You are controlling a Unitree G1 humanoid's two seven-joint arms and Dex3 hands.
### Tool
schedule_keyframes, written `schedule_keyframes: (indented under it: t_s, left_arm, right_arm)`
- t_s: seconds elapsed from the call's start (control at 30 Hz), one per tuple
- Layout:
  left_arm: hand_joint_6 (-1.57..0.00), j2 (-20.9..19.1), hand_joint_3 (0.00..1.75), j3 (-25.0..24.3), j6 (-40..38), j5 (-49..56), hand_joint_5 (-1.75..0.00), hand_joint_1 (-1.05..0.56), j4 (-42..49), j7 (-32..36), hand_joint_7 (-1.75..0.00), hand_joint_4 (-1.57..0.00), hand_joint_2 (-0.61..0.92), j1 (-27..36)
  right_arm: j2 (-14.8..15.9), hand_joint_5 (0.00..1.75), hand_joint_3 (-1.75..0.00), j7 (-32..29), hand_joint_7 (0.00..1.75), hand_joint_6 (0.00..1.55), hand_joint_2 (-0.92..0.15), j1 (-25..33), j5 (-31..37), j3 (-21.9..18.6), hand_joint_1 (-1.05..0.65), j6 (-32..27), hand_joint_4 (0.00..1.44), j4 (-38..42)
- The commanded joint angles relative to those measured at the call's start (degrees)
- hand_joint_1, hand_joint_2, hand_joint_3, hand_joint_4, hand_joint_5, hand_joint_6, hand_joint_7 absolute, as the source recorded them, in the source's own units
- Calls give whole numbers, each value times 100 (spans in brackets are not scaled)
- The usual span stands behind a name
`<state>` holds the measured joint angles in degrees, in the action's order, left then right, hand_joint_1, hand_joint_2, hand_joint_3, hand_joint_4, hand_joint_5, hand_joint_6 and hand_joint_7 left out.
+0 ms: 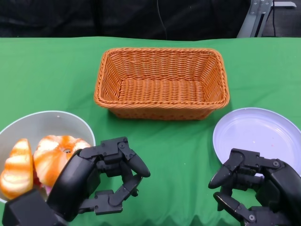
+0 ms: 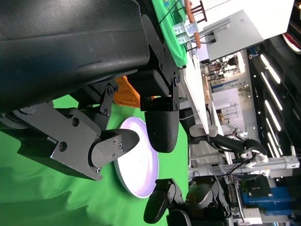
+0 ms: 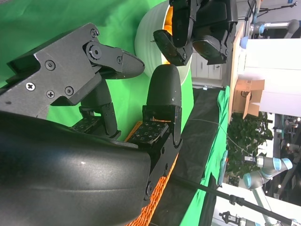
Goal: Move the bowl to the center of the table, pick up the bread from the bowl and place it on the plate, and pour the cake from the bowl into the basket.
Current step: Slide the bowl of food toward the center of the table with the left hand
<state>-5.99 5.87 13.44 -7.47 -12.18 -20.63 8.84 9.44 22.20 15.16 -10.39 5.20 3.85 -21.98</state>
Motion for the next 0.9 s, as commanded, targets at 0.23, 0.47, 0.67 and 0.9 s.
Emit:
schedule_keyframes:
  t_s: [0.23, 0.47, 0.67, 0.9]
  left_arm:
    - [-76, 52, 88, -135, -40, -124, -148, -6, -32, 147, -113, -77, 64, -24]
    - [-83, -438, 43, -376, -234, -104, -58, -30, -594, -44, -27, -74, 76, -412]
    - [-83, -662, 10, -774, -502, -463, -28, -42, -956, 14, -3, -76, 92, -666]
    - [-80, -815, 10, -1190, -603, -400, -25, -47, -948, 215, 0, -72, 92, -885]
  right_arm:
    - [12, 152, -85, -26, 108, 76, -53, -43, 84, 23, -16, 206, 73, 328]
    - [-44, 152, -86, -52, 108, 75, -53, -142, 165, 35, -17, 464, 73, 580]
    - [-54, 151, -85, -107, 107, 75, -53, -104, 237, 51, -16, 568, 73, 648]
    - [-64, 153, -85, -52, 107, 76, -54, -124, 149, 63, -15, 562, 72, 738]
